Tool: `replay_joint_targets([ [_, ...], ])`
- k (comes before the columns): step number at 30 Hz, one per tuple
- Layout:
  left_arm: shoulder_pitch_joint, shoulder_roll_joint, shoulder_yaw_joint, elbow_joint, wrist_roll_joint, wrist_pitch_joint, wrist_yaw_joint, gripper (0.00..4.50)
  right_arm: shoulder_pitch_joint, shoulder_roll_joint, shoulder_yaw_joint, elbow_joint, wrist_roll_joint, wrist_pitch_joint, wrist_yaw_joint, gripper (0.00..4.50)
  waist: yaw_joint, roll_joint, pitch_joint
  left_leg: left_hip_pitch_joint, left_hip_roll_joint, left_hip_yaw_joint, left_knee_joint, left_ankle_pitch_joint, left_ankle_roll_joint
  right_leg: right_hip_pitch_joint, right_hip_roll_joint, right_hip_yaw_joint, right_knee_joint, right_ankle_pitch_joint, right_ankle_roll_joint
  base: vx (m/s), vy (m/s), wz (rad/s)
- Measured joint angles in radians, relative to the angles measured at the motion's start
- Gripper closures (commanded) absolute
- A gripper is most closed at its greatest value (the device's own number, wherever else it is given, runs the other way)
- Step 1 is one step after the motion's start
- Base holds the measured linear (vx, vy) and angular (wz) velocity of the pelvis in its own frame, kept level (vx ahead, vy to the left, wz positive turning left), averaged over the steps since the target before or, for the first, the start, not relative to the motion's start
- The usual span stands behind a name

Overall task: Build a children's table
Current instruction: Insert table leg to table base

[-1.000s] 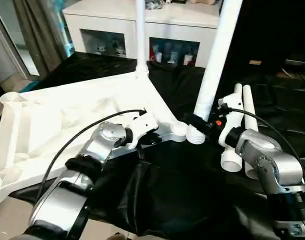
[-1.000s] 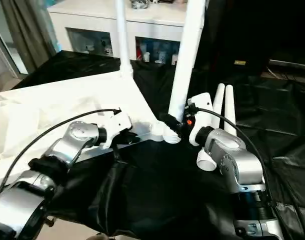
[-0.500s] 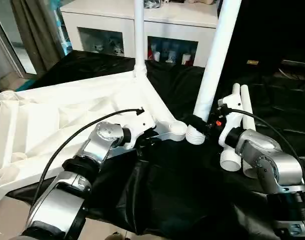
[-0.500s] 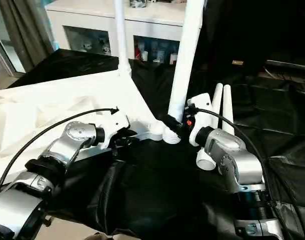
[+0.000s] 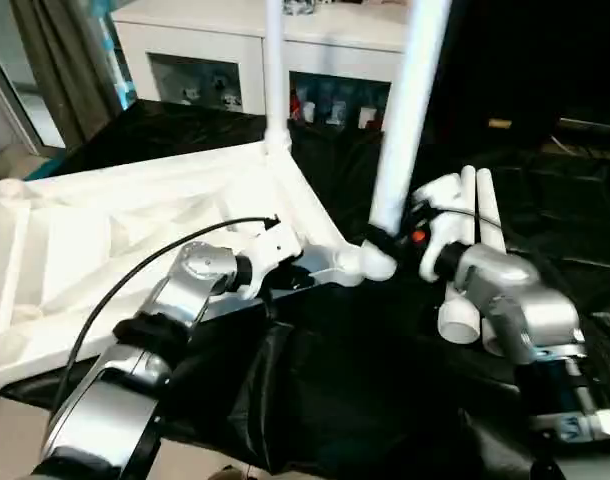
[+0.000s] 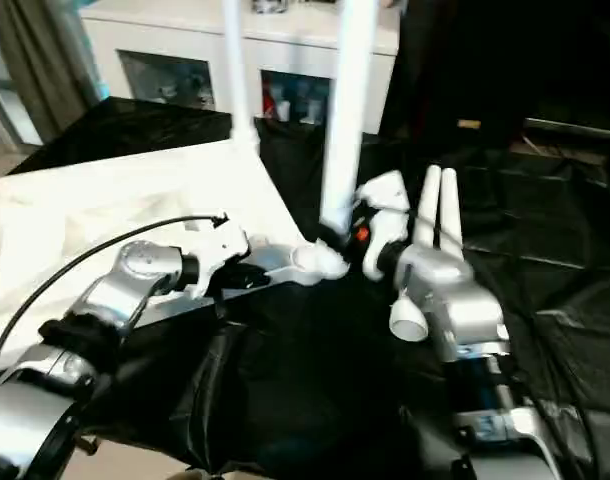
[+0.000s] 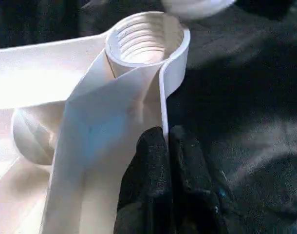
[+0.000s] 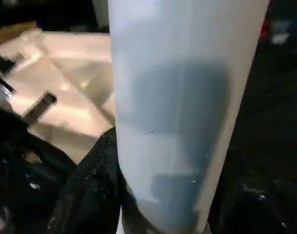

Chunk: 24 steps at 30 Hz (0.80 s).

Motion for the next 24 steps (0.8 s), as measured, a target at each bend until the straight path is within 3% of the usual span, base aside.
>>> replay_joint_targets([
  [8,0.024,0.011,-0.018,-0.044,-0.007,-0.012,-0.051,4.5,-0.019,0.027,0.012,0.061,-0.005,-0.041,0.019,2.62,0.017,-0.001,0.0,0.0,0.0,0.0,0.0,0.0,0.0,0.0,0.0,0.0,0.0,0.0,0.0,0.0,0.0,0.0],
  [24,0.041,0.021,-0.021,-0.072,-0.008,-0.013,-0.058,4.5,-0.038,0.061,-0.001,0.168,-0.019,-0.122,0.044,2.62,0.016,-0.001,0.0,0.0,0.0,0.001,0.0,0.0,0.0,0.0,0.0,0.0,0.001,0.0,0.0,0.0,0.0,0.0],
])
